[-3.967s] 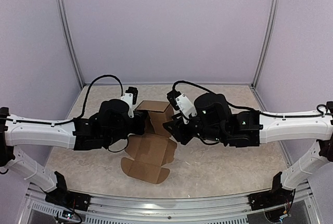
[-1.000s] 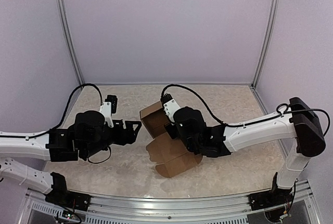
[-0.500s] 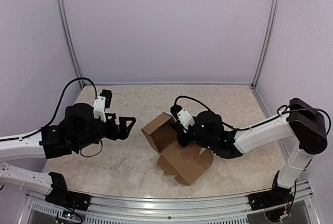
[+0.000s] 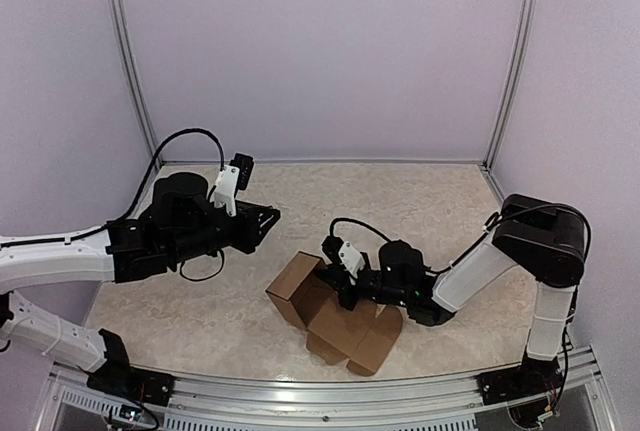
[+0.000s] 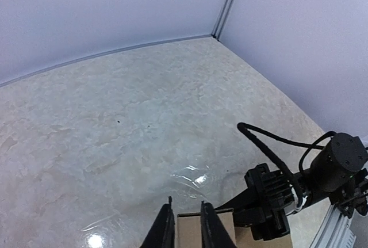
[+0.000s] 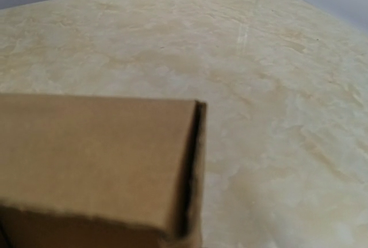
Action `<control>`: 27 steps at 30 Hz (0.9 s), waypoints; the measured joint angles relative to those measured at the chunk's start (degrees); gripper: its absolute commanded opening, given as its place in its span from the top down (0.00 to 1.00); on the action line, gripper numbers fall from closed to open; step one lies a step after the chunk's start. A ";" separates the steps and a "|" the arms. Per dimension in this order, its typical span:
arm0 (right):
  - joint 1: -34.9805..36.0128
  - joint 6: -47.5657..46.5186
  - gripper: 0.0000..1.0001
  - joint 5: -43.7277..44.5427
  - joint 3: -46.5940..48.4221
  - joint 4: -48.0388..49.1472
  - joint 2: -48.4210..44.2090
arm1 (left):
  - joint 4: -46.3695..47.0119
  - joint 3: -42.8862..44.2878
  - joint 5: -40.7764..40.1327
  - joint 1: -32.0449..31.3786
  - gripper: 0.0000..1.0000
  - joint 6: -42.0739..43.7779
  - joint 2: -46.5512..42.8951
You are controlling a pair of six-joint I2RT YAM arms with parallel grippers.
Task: Fold the paper box
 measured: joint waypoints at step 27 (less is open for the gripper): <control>0.00 1.86 1.00 1.92 -2.12 19.65 12.13 | 6.32 3.69 13.38 -0.90 1.00 -3.89 21.62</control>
